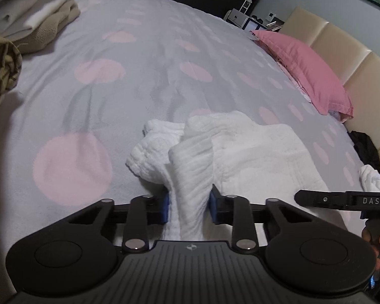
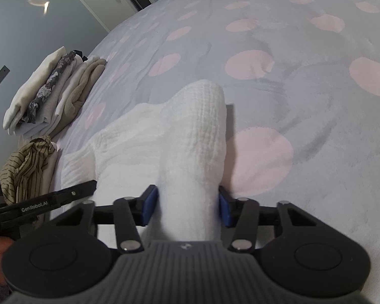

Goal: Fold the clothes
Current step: 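Lift the folded top with both grippers and carry it to the clothes pile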

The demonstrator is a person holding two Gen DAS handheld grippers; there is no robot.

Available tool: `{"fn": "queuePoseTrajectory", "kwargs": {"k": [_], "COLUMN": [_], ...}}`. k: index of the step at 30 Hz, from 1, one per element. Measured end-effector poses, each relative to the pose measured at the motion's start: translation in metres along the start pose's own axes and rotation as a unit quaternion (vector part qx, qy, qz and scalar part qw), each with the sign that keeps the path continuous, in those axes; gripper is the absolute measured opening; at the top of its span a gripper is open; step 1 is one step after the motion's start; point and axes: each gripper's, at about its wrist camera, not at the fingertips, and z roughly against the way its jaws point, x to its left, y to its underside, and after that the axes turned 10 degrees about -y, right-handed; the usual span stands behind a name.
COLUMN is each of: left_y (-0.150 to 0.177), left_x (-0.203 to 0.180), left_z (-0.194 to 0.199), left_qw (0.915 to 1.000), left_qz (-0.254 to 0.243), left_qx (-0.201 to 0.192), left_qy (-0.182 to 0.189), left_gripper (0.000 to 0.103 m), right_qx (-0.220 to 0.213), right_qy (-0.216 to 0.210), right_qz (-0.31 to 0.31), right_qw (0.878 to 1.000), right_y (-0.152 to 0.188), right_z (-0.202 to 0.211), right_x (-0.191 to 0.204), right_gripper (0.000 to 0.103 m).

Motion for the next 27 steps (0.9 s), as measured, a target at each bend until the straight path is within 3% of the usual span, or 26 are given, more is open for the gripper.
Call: {"fn": "queuePoseTrajectory", "kwargs": {"k": [5, 8, 11, 18, 22, 27], "left_y": [0.005, 0.011, 0.022, 0.042, 0.042, 0.031], "left_x": [-0.032, -0.051, -0.075, -0.099, -0.102, -0.090], "left_z": [0.015, 0.032, 0.047, 0.055, 0.053, 0.053], "left_qw": [0.9937, 0.9846, 0.9683, 0.9507, 0.9506, 0.9622], "left_qz": [-0.100, -0.153, -0.220, -0.277, -0.277, -0.240], "left_qx": [-0.041, -0.079, -0.115, -0.131, -0.130, -0.121], "left_qy": [-0.032, -0.032, -0.033, -0.045, -0.048, -0.044], "left_gripper": [0.015, 0.014, 0.014, 0.014, 0.014, 0.014], "right_qx": [-0.008, -0.012, -0.011, -0.011, -0.011, -0.013], "right_qy": [0.001, 0.002, 0.005, 0.005, 0.004, 0.008], "right_qz": [0.016, 0.020, 0.014, 0.015, 0.014, 0.018], "right_qw": [1.000, 1.000, 1.000, 1.000, 1.000, 1.000], "right_y": [0.000, 0.000, 0.001, 0.001, 0.002, 0.001], "right_z": [0.005, 0.009, 0.010, 0.012, 0.014, 0.012], "right_x": [0.006, 0.009, 0.008, 0.011, 0.008, 0.011], "right_gripper": [0.031, 0.030, 0.030, 0.030, 0.030, 0.030]}}
